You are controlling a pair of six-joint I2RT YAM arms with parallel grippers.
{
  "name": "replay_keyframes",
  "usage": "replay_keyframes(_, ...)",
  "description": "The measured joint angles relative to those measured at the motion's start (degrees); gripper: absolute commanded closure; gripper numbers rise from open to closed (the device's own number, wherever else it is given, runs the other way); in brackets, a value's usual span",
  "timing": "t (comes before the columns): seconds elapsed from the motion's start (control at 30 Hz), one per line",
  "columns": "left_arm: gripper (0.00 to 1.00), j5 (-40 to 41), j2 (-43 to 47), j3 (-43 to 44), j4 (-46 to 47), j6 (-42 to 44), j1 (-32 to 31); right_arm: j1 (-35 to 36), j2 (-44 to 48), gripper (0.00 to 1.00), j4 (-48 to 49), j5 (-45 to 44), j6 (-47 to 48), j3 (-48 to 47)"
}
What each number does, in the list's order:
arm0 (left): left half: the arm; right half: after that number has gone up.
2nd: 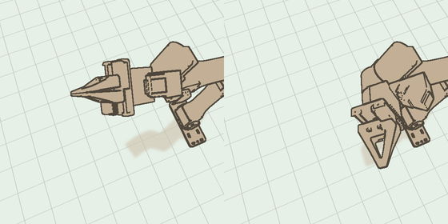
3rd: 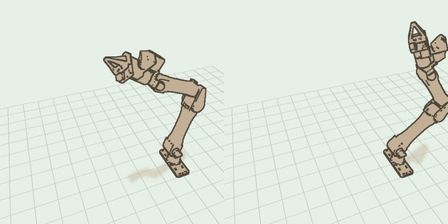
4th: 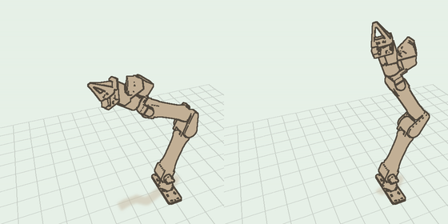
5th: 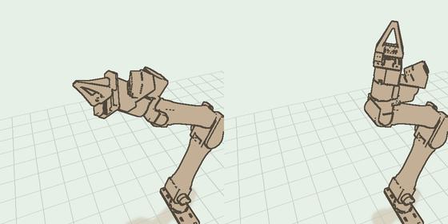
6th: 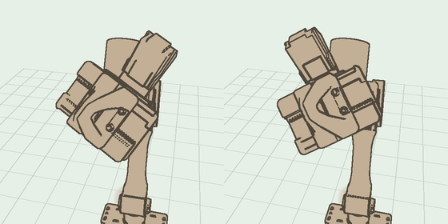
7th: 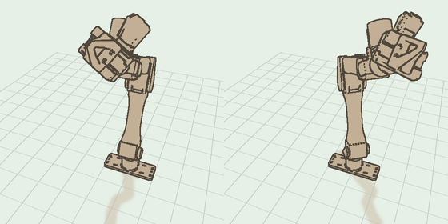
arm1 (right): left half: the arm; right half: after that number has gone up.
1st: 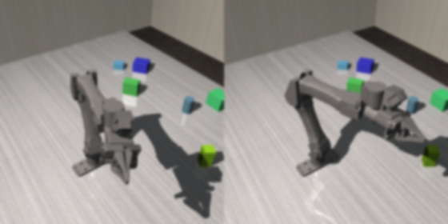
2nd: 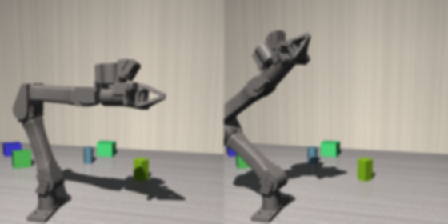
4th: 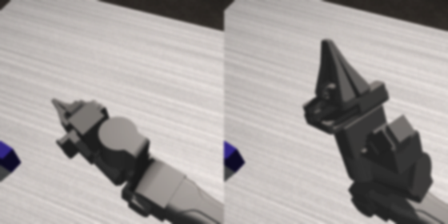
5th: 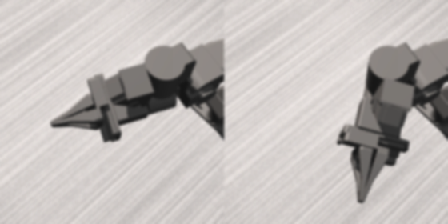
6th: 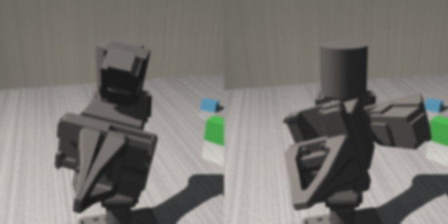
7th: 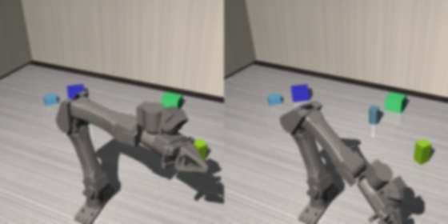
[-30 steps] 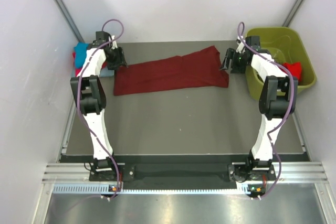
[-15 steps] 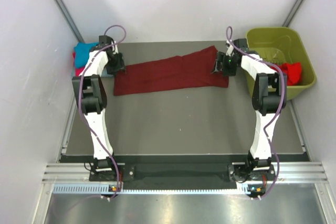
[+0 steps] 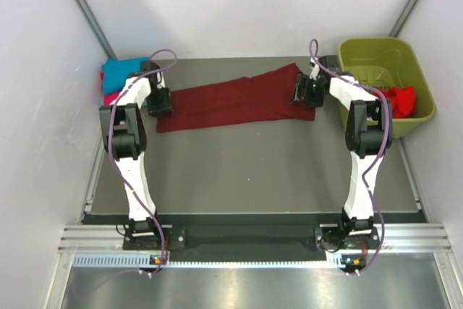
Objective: Fold and stack the t-shirts
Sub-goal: Fold the tshirt
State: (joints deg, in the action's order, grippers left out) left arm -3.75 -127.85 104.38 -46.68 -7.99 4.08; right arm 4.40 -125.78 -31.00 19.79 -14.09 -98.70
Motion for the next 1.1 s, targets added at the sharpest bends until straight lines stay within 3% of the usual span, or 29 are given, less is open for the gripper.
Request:
replay_keyframes(0.07,0.55,0.2,0.3,-0.6,0.1,0.2,0.0,0.0,-0.1,0.38,0.0,-0.7,-0.1,0.0)
replay_keyframes(0.23,1.00,0.3,1.9,-3.5,0.6,0.0,0.1,0.0,-0.9,0.75,-0.1,-2.8,-0.4,-0.1)
replay_keyframes(0.27,1.00,0.2,2.2,-4.0,0.6,0.1,0.1,-0.2,-1.2,0.86,-0.2,-3.0,-0.6,-0.1)
replay_keyframes(0.37,1.00,0.1,3.3,-5.7,0.8,0.2,-0.2,-0.4,-1.9,0.99,-0.6,-3.7,-0.9,-0.8)
replay_keyframes(0.77,1.00,-1.6,11.7,-18.4,-0.5,0.2,-2.9,-0.4,-9.5,1.00,-3.0,-2.7,-2.7,-13.0)
replay_keyframes(1.1,1.00,-2.3,23.7,-29.8,-3.1,0.5,-10.1,-0.3,-17.1,0.98,-0.7,-2.7,-3.9,-24.8)
